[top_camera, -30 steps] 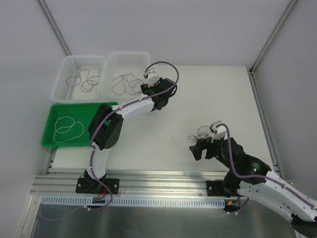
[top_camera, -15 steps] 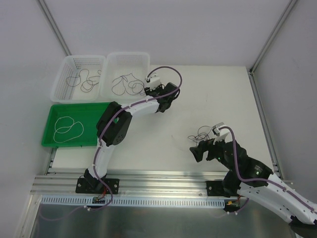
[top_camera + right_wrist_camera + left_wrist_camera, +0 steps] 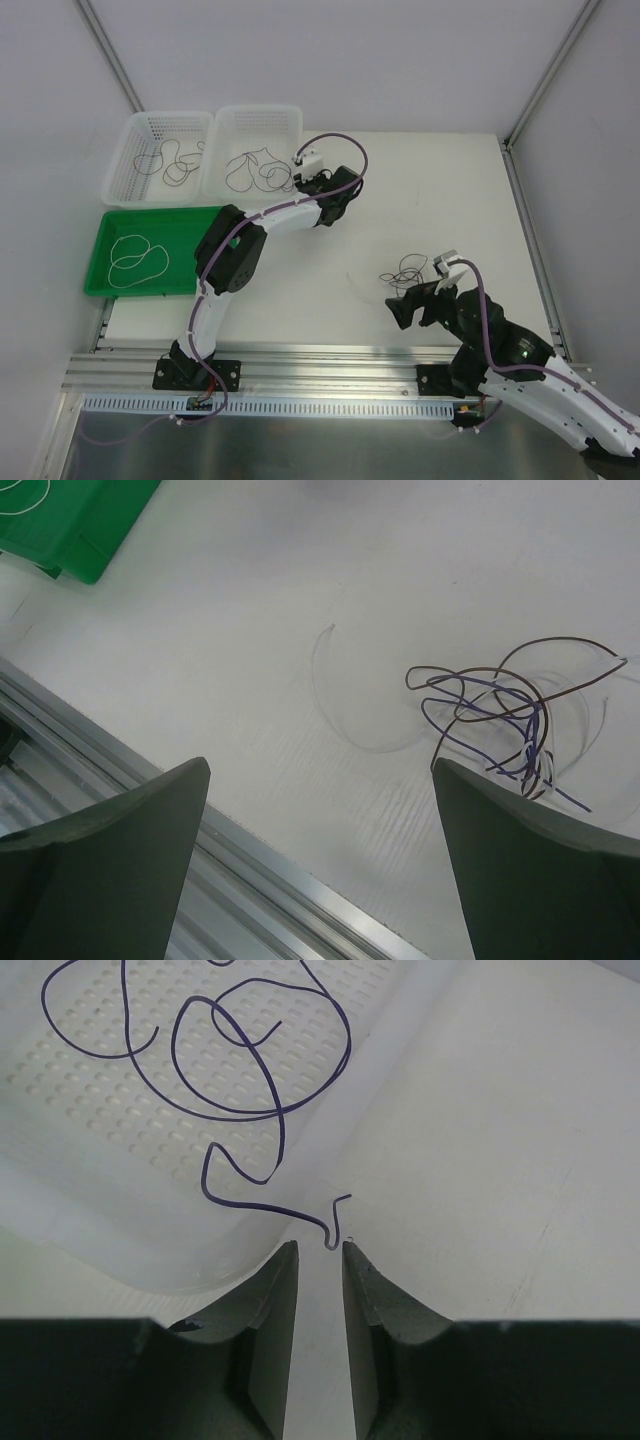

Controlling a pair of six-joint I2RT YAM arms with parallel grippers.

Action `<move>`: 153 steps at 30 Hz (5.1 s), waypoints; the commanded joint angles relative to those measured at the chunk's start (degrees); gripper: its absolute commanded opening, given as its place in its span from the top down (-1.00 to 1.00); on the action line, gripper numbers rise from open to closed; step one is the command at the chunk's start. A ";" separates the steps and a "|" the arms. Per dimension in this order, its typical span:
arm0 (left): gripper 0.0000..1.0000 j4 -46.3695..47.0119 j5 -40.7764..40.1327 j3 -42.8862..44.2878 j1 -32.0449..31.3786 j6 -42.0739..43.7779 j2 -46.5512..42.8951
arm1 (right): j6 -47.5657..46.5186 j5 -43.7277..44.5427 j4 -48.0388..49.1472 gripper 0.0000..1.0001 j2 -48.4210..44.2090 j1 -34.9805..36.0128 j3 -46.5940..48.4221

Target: Untangle the cables

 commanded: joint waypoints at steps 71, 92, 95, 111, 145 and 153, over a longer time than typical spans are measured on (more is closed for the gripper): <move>-0.98 -14.60 33.69 -47.60 22.27 32.81 -75.99 | -10.21 -53.16 46.49 -0.37 117.33 -25.28 74.98; -0.98 -14.52 33.95 -48.04 22.62 33.16 -75.90 | 4.11 -70.13 61.87 -0.15 120.94 -27.65 72.79; -0.98 -14.51 34.04 -47.96 22.71 33.07 -75.90 | 1.31 -69.78 59.43 -0.15 119.62 -27.56 71.65; -0.98 -14.51 34.74 -47.96 23.15 33.16 -76.17 | 4.37 -72.42 64.42 0.28 117.77 -27.47 66.99; -0.98 -14.51 35.36 -48.31 23.59 33.42 -76.87 | -9.60 -61.52 48.60 -0.08 115.83 -26.59 70.41; -0.98 -14.51 35.53 -48.31 23.68 33.51 -76.96 | -8.90 -63.36 45.97 -0.08 118.65 -26.42 75.52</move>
